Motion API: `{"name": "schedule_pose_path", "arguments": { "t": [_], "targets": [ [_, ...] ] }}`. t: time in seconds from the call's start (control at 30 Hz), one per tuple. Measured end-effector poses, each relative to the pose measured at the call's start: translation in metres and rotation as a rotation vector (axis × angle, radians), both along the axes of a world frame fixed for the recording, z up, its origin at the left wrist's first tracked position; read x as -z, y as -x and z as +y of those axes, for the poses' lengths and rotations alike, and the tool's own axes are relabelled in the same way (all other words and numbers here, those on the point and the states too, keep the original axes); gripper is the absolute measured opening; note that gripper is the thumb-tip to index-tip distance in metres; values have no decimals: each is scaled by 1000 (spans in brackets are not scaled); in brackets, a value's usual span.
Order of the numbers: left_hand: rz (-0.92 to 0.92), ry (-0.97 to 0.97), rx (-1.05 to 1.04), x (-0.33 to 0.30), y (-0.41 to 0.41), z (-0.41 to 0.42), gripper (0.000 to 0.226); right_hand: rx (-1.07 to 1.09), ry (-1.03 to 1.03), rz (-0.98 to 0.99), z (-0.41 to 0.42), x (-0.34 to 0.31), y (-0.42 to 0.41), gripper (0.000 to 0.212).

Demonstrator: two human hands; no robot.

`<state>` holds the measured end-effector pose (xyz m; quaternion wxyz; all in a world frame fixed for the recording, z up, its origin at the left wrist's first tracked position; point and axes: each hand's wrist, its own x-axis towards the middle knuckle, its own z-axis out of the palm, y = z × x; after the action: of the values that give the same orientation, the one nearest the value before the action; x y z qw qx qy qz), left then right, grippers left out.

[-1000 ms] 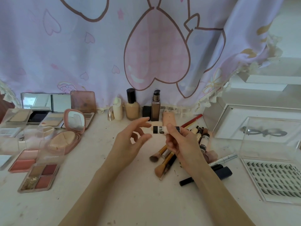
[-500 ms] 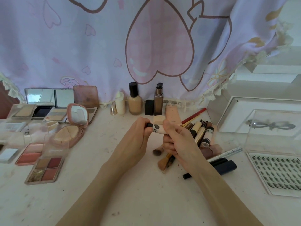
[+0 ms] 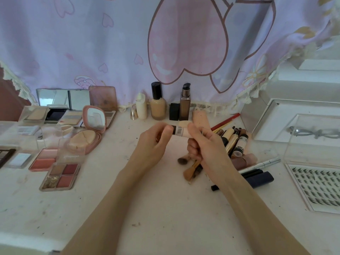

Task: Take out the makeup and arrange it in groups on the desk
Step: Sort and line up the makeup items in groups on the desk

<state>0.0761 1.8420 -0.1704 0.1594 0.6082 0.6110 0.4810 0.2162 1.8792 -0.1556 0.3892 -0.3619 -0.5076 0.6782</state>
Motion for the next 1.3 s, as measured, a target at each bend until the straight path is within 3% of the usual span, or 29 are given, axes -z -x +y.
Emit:
{"name": "schedule_pose_path", "arguments": {
  "t": [0.03, 0.1, 0.17, 0.23, 0.4, 0.53, 0.67, 0.83, 0.93, 1.0, 1.1, 1.2, 1.3],
  "targets": [
    [-8, 2, 56, 0, 4, 0, 11, 20, 6, -9, 1, 0, -2, 25],
    [16, -40, 142, 1, 9, 0, 34, 47, 21, -27, 4, 2, -5, 34],
    [50, -102, 159, 3, 9, 1, 40, 50, 38, -20, 6, 3, -6, 32],
    [43, -129, 123, 3, 6, 0, 34, 28, 28, -14, 6, 2, -7, 25],
    [31, 63, 86, 2, 7, 0, 9, 47, -56, -54, 7, 5, -5, 20],
    [-9, 11, 194, 3, 10, 1, 36, 56, -22, -8, 7, 6, -5, 14],
    [40, 22, 136, 0, 9, -1, 4, 29, -75, -37, 8, 7, -5, 9],
    [23, 121, -51, -1, 8, 1, 29, -8, -116, -97, 7, 7, -4, 15],
    [-81, 56, 27, -1, 11, 1, 6, 23, -39, -68, 9, 7, -5, 16],
    [-97, 33, 124, 1, 12, 0, 25, 36, 15, -25, 11, 7, -6, 21],
    [-61, 26, 125, 0, 12, 0, 25, 16, 27, -15, 11, 7, -6, 22],
    [-128, 16, 56, -3, 14, 0, 13, -30, -40, -92, 11, 8, -6, 19],
    [-159, -13, -45, -5, 15, 0, 10, -65, -237, -242, 7, 9, -2, 15]
  ]
}}
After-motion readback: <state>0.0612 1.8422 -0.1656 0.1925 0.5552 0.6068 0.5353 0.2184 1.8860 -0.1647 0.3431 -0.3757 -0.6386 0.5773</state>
